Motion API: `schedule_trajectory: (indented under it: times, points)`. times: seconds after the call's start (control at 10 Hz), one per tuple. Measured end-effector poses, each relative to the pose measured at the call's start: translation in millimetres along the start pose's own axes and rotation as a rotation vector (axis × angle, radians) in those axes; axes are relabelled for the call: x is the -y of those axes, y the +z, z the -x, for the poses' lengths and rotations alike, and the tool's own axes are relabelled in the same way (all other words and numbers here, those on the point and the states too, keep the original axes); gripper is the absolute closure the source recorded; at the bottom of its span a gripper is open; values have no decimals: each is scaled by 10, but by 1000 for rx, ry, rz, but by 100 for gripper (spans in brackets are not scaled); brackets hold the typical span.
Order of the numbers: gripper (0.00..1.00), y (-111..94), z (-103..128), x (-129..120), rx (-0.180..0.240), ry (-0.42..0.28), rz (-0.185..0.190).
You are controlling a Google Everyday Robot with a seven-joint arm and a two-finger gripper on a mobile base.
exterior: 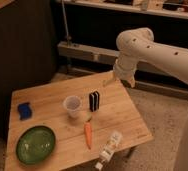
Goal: Knock the eraser over
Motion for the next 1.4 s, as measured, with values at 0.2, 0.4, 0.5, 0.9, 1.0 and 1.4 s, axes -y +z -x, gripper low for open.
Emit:
schedule_trajectory:
  times: [0.2, 0.4, 0.5, 0.9, 1.0, 1.4]
  points:
    - [20, 0, 0, 0, 0, 0, 0]
    - [20, 1, 0, 0, 0, 0, 0]
    - [20, 0, 0, 0, 0, 0, 0]
    - [20, 1, 0, 1, 0, 0, 0]
    - [20, 2, 4, -3, -1, 2, -2]
    - [53, 89, 368, 7, -82, 45, -198]
